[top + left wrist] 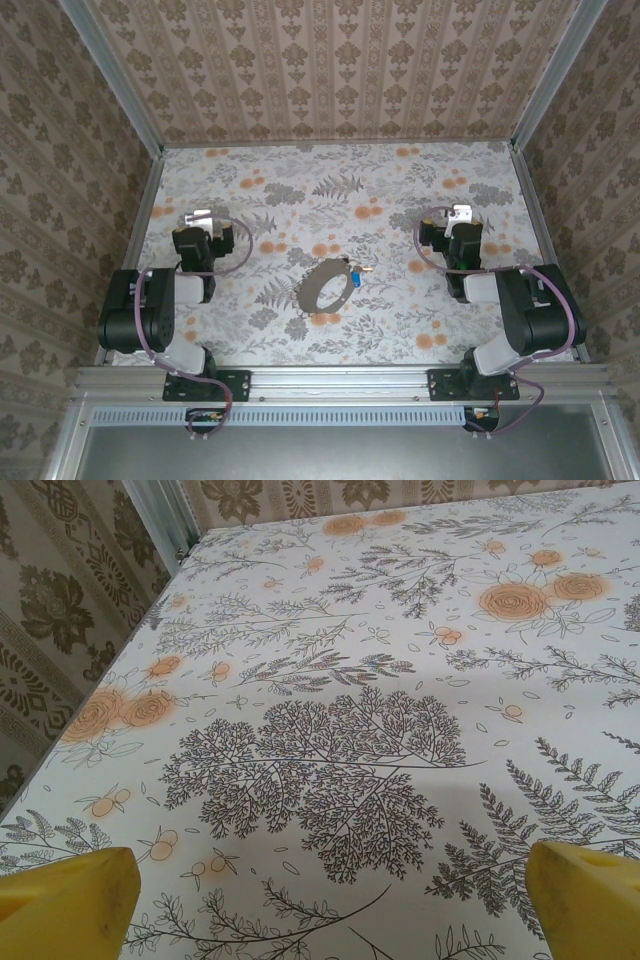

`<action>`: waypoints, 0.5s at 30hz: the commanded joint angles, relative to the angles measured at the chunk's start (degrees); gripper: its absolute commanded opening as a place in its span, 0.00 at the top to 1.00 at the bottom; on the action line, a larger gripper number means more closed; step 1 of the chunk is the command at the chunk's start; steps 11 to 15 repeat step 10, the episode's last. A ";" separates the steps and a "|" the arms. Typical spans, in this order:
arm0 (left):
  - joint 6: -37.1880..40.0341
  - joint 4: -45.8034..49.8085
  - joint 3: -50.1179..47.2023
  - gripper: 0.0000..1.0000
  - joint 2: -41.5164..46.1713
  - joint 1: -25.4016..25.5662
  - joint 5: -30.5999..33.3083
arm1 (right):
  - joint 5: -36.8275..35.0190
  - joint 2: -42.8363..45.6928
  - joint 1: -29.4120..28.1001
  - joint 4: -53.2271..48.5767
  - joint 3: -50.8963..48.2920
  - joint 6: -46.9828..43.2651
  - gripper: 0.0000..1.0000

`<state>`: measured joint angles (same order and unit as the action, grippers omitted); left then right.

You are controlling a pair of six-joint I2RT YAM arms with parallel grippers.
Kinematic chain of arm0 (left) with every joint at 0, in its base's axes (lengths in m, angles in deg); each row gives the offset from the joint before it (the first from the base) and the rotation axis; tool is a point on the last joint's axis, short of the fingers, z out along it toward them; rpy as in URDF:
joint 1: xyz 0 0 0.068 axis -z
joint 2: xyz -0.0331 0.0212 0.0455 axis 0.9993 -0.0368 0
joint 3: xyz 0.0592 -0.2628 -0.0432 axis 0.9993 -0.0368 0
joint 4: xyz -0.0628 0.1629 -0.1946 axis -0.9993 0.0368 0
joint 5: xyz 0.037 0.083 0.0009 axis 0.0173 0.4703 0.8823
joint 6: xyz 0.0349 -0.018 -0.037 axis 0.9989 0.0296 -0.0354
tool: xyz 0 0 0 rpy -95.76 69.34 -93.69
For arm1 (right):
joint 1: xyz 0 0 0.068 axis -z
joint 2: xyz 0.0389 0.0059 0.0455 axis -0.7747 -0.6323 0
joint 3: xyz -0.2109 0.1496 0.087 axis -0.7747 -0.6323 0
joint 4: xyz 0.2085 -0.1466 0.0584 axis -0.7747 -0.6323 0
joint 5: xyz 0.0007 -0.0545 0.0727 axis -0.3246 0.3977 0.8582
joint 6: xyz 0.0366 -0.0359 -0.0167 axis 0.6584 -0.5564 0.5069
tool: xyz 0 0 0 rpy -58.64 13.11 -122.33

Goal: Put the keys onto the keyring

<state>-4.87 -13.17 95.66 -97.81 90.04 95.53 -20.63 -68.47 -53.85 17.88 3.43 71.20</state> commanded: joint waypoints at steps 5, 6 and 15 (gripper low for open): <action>-1.24 -0.32 0.63 0.00 0.43 0.01 -0.75 | 2.16 -0.17 0.40 1.10 0.54 0.14 0.00; -1.24 -0.32 0.73 0.00 0.46 0.02 -0.76 | 2.76 -0.22 0.68 0.60 0.79 0.28 0.00; -1.25 -0.27 0.61 0.00 0.46 0.03 -0.75 | 3.75 0.09 1.16 0.94 0.48 0.26 0.00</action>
